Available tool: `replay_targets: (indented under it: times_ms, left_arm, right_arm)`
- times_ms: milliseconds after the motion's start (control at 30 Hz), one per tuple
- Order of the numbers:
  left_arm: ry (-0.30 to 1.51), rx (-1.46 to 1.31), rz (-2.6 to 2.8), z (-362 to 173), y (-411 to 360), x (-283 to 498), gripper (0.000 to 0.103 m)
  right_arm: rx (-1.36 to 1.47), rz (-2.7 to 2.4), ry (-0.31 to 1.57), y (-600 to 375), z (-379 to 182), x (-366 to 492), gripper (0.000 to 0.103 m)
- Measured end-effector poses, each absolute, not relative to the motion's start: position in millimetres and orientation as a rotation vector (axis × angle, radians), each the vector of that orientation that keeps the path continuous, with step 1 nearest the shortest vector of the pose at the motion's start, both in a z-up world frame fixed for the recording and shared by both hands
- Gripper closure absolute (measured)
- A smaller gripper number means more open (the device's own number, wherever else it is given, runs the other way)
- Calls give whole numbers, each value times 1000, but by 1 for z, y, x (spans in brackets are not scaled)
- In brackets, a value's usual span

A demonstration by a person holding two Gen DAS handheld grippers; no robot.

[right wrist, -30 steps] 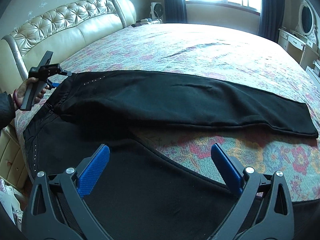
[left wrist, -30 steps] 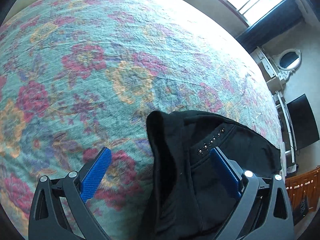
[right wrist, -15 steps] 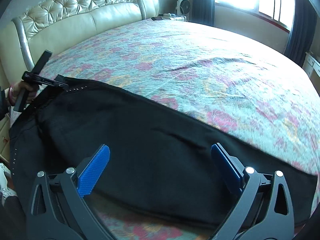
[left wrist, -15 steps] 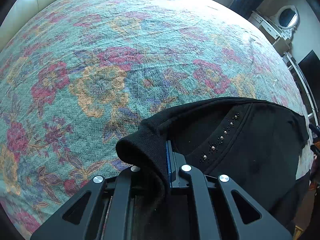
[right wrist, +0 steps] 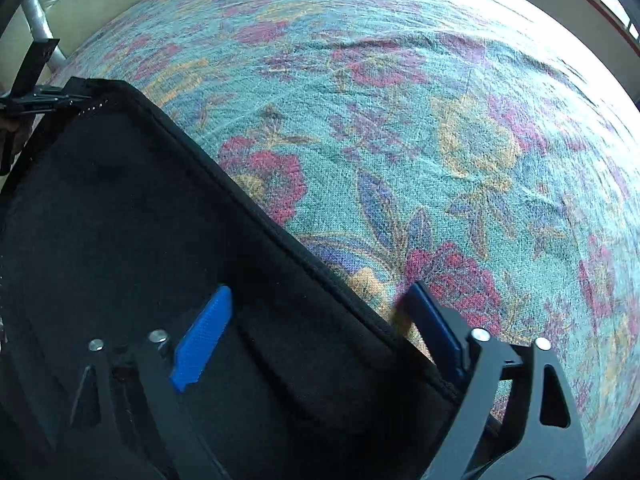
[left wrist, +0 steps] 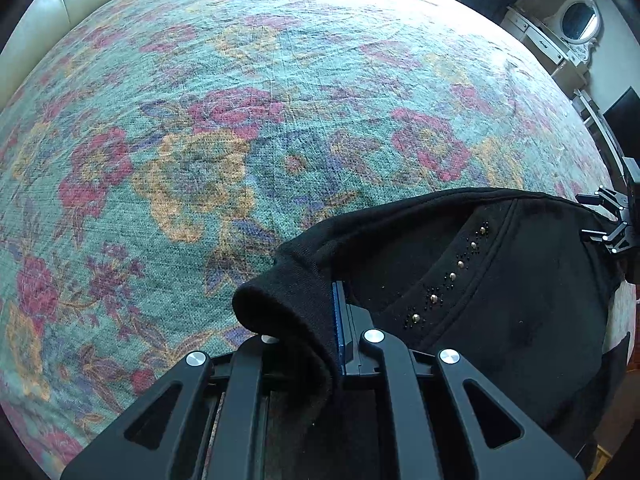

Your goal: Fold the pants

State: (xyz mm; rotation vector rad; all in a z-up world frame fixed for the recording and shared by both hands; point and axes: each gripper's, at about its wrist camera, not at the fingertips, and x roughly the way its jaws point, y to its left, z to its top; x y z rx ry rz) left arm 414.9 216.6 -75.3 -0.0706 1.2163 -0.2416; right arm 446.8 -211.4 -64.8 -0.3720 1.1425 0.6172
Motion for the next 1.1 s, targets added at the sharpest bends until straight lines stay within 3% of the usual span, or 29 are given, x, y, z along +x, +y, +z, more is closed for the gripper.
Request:
replay_targets:
  times_ms: [33,67,100,333,600,800,867,967,1000,1067,1100]
  left_arm:
    - [1219,-69,-243,-75,217,415,93]
    - [1220,-67,-243,-75,217,415,93]
    - [1220,-62,-242,-74,215,415,94]
    - [1127,-109,-233,-62,215,403,96]
    - [899,-295,-405,-7,245,329,95]
    - [870,-295,-456,-1,252,234,93]
    - [900,-291,-435,-16,254,207,87]
    - [972,-307,-377,-45,254,181,80]
    - [979,-293,-351,-50,254,172,76]
    - [972,-286,-301,-52,256,154,63]
    - [965,-296,-272,-52,260,145,49]
  right_arm:
    - [-348,631,1141,-215,-61,447,67]
    - [-299,653,1153,-219,-58,447,84]
    - [-286,669,1163,-219,-56,443,93]
    - [-398,609,923,-210,-14,381,96]
    - [-450,559,629,-214,40,216,96]
    - [-405,534,654,-223,7,105,95]
    - [-392,528,730,-218,-21,87,94]
    - [-361,493,820,-213,-51,79,84]
    - [-345,478,832,-211,-52,77,76]
    - [-270,455,803,-216,-40,69,42]
    - [-217,437,785,-221,-33,65,21]
